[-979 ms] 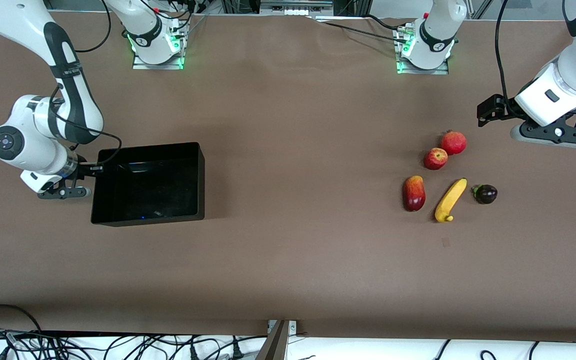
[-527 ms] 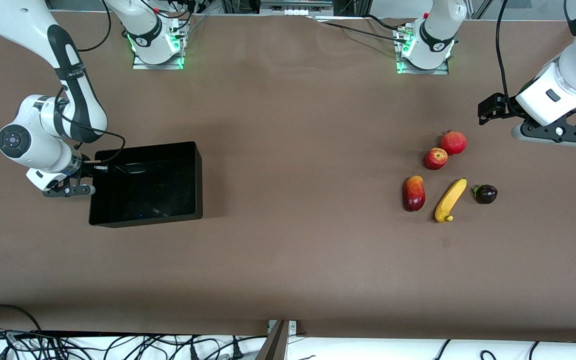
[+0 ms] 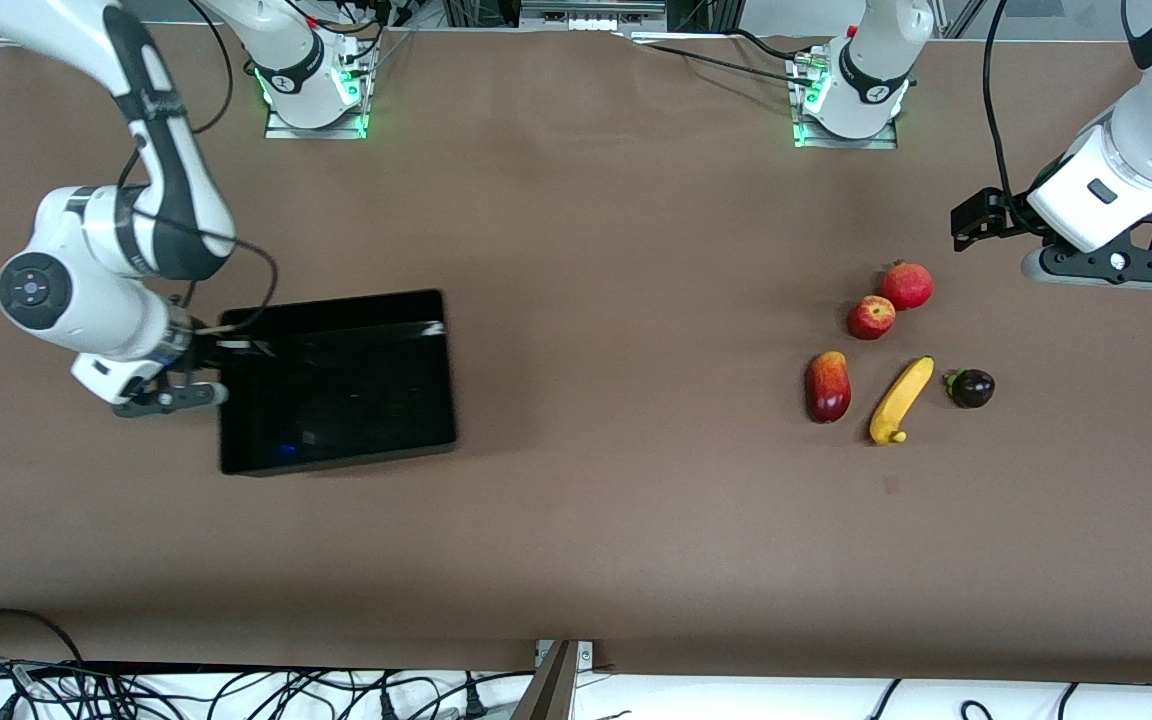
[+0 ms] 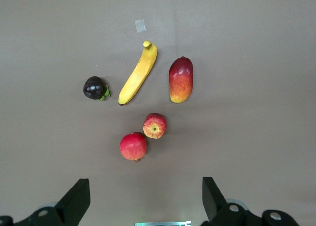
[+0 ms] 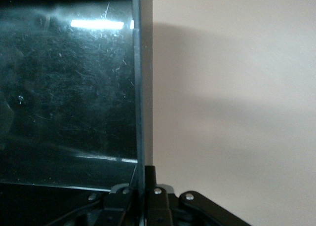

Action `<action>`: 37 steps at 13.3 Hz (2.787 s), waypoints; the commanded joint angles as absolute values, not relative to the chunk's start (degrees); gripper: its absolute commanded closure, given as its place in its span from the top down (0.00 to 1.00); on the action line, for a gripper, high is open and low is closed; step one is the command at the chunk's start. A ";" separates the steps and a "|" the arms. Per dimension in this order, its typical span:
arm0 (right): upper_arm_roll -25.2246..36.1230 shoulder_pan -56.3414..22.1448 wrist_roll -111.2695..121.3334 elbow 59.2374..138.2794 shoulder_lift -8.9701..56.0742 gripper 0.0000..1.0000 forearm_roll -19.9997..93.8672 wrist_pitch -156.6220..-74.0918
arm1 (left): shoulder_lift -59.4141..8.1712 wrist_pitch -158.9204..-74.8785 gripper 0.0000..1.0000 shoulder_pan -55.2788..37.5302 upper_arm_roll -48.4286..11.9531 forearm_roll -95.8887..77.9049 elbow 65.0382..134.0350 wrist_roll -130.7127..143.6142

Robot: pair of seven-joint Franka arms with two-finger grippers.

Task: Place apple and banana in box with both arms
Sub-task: 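Slide the black box toward the fruit with the right gripper, then release the box and retract the right gripper while the left gripper reaches the apple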

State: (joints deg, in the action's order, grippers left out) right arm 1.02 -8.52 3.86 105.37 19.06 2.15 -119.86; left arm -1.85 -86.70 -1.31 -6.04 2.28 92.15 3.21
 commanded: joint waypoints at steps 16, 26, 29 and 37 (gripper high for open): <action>-1.14 -46.14 -49.83 79.01 44.64 0.00 5.27 -129.81 | -3.34 -86.75 1.00 -1.05 -6.33 3.16 91.32 3.25; -1.14 -47.37 -47.03 79.01 45.88 0.00 4.92 -131.57 | -5.27 -87.19 1.00 -1.05 -6.33 3.52 92.90 3.08; -1.14 -46.76 -43.43 79.01 45.79 0.00 5.18 -130.44 | -5.27 -87.19 1.00 -0.97 -6.33 3.52 93.78 1.94; -0.97 -46.15 -42.63 78.75 45.09 1.00 5.19 -130.43 | -5.45 -94.30 1.00 -0.44 -6.33 3.26 100.09 -1.49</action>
